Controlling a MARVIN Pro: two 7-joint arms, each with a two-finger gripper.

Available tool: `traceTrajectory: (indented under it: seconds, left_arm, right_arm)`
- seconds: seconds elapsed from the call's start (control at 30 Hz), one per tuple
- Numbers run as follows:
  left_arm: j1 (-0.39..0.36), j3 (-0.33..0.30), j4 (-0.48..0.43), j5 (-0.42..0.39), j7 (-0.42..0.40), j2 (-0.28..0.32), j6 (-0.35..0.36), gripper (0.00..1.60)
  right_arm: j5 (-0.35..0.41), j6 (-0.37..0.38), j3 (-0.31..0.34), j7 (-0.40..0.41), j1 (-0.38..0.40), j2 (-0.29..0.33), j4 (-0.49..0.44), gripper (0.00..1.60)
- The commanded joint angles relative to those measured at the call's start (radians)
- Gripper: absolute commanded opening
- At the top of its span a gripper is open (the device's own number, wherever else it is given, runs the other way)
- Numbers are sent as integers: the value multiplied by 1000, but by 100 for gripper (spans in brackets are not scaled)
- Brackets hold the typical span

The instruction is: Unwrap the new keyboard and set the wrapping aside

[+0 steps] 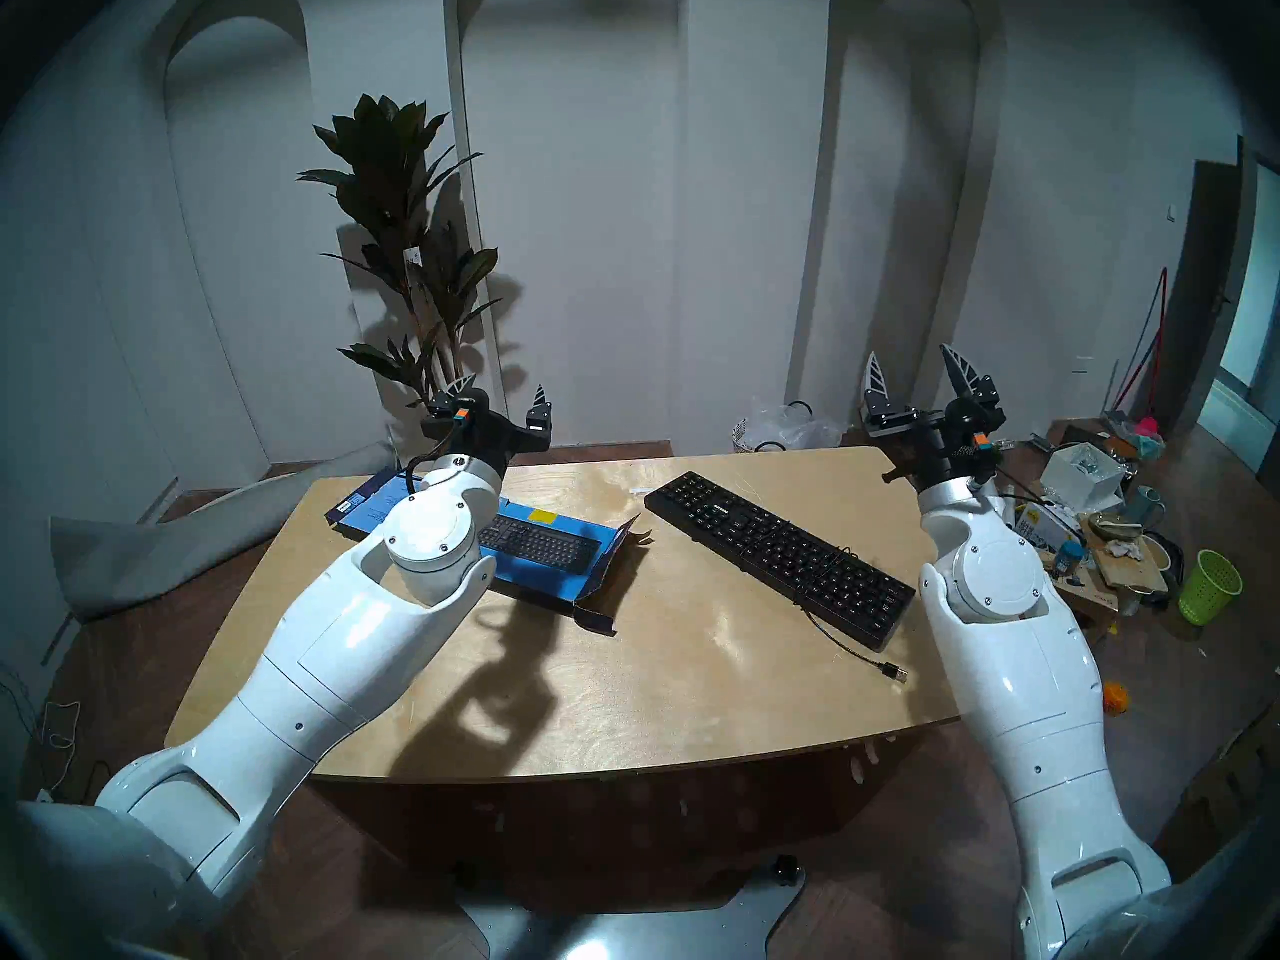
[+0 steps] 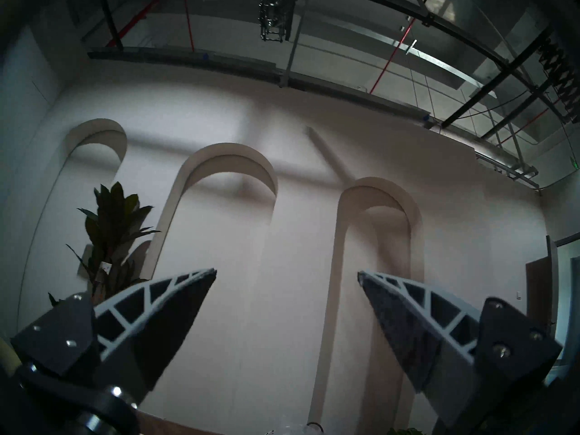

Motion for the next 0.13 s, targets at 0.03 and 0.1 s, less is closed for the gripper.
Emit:
traceTrajectory:
  seconds: [0.03, 0.1]
  left_arm:
    - [-86, -11, -2, 31, -21, -9, -84, 160]
    - [-87, -10, 2, 32, -27, -10, -101, 160]
  right_arm:
    - [12, -59, 1, 14, -125, -15, -124, 160]
    - [11, -67, 6, 11, -146, -17, -145, 160]
